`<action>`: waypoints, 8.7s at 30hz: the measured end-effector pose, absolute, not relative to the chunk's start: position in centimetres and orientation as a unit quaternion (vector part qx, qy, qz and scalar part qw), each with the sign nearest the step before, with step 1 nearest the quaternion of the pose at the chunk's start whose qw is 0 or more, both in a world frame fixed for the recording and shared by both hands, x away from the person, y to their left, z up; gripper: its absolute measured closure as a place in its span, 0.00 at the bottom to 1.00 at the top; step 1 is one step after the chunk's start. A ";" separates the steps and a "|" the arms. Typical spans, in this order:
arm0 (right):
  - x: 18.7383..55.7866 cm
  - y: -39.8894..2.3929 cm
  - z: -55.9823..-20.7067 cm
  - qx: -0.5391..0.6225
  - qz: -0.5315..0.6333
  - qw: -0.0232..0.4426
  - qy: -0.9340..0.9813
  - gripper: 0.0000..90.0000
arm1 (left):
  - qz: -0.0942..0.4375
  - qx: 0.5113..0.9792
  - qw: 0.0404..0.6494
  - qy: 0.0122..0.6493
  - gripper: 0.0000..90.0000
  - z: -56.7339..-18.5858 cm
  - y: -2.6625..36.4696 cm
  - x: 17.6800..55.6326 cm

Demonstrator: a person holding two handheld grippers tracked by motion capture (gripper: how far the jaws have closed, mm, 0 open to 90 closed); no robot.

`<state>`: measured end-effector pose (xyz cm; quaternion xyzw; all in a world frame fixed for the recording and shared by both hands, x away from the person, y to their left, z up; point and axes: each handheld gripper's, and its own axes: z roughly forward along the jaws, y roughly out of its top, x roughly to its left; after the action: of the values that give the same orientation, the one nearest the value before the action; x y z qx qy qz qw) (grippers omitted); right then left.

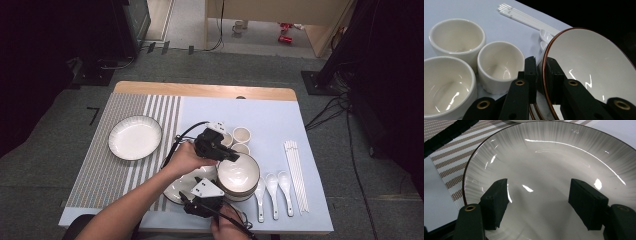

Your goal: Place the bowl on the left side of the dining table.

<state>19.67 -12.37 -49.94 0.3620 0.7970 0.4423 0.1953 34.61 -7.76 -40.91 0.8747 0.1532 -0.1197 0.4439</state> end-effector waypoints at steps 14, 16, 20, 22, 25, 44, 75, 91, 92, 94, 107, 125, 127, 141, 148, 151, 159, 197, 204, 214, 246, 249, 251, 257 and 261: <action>19.7 -12.4 -49.9 0.362 0.442 0.195 0.797 0.35 | -0.123 0.870 0.449 0.163 0.93 -40.3 -7.0 35.0; 19.7 -12.4 -49.9 0.367 0.440 0.197 0.796 0.33 | -0.193 0.820 0.501 0.197 1.00 -39.7 -5.9 36.0; 19.6 -12.3 -49.9 0.362 0.443 0.195 0.797 0.36 | -0.194 0.805 0.521 0.208 1.00 -38.7 -4.7 36.9; 19.7 -12.4 -49.9 0.364 0.441 0.196 0.796 0.35 | -0.174 0.815 0.512 0.206 1.00 -38.7 -4.5 36.8; 19.7 -12.4 -49.9 0.363 0.442 0.196 0.797 0.35 | -0.170 0.832 0.491 0.193 1.00 -39.2 -5.2 36.4; 19.6 -12.4 -49.9 0.363 0.442 0.194 0.797 0.35 | -0.154 0.889 0.425 0.076 0.82 -42.9 -11.2 35.3; 19.6 -12.3 -49.9 0.361 0.444 0.193 0.797 0.37 | -0.137 0.888 0.429 0.097 0.93 -41.0 -10.5 34.9; 19.6 -12.3 -49.9 0.360 0.444 0.194 0.797 0.37 | -0.132 0.883 0.431 0.131 0.93 -40.4 -8.9 35.8; 19.6 -12.3 -49.9 0.360 0.444 0.194 0.797 0.37 | -0.134 0.882 0.431 0.134 0.93 -40.4 -8.7 35.9; 19.6 -12.3 -49.9 0.360 0.444 0.194 0.797 0.37 | -0.132 0.881 0.432 0.138 0.93 -40.4 -8.5 36.0; 19.6 -12.3 -49.9 0.361 0.443 0.193 0.797 0.37 | -0.132 0.873 0.441 0.163 0.93 -40.1 -6.9 36.4; 19.6 -12.4 -49.9 0.360 0.443 0.193 0.798 0.37 | -0.131 0.860 0.456 0.190 0.92 -39.6 -5.0 36.8; 19.7 -12.4 -49.9 0.360 0.444 0.194 0.798 0.37 | -0.128 0.859 0.458 0.188 0.92 -39.6 -4.8 36.8; 19.7 -12.4 -49.9 0.359 0.444 0.194 0.798 0.37 | -0.120 0.853 0.466 0.205 0.92 -39.4 -3.4 37.1; 19.7 -12.4 -49.9 0.360 0.444 0.194 0.798 0.37 | -0.116 0.848 0.469 0.218 0.92 -39.3 -2.5 37.3; 19.6 -12.3 -49.9 0.360 0.444 0.193 0.797 0.37 | -0.115 0.846 0.472 0.220 0.92 -39.2 -2.1 37.4; 19.6 -12.3 -49.9 0.361 0.444 0.193 0.797 0.37 | -0.103 0.843 0.473 0.234 0.92 -39.2 -1.1 37.6; 19.6 -12.4 -49.9 0.360 0.443 0.193 0.798 0.37 | -0.080 0.838 0.465 0.273 0.92 -39.8 3.0 38.8; 19.6 -12.4 -49.9 0.361 0.443 0.192 0.798 0.37 | -0.073 0.833 0.468 0.285 0.92 -39.7 4.1 39.1; 19.6 -12.4 -49.9 0.361 0.443 0.192 0.798 0.37 | -0.067 0.827 0.467 0.304 0.92 -39.9 5.5 39.5; 19.6 -12.3 -49.9 0.362 0.444 0.192 0.797 0.37 | -0.047 0.808 0.471 0.350 0.92 -40.3 10.2 40.2; 19.6 -12.3 -49.9 0.361 0.444 0.192 0.797 0.37 | -0.041 0.809 0.467 0.354 0.92 -40.3 10.5 40.3; 19.6 -12.3 -49.9 0.361 0.444 0.192 0.797 0.37 | -0.040 0.810 0.465 0.356 0.92 -40.3 10.7 40.3; 19.6 -12.3 -49.9 0.361 0.444 0.192 0.797 0.37 | -0.036 0.807 0.464 0.364 0.92 -40.4 11.4 40.5; 19.6 -12.3 -49.9 0.362 0.444 0.192 0.797 0.37 | -0.031 0.806 0.462 0.369 0.92 -40.5 11.8 40.7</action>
<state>19.64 -12.33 -49.92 0.3616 0.7971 0.4437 0.1924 40.66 11.85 -40.51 0.8058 0.3693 -0.0308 0.4619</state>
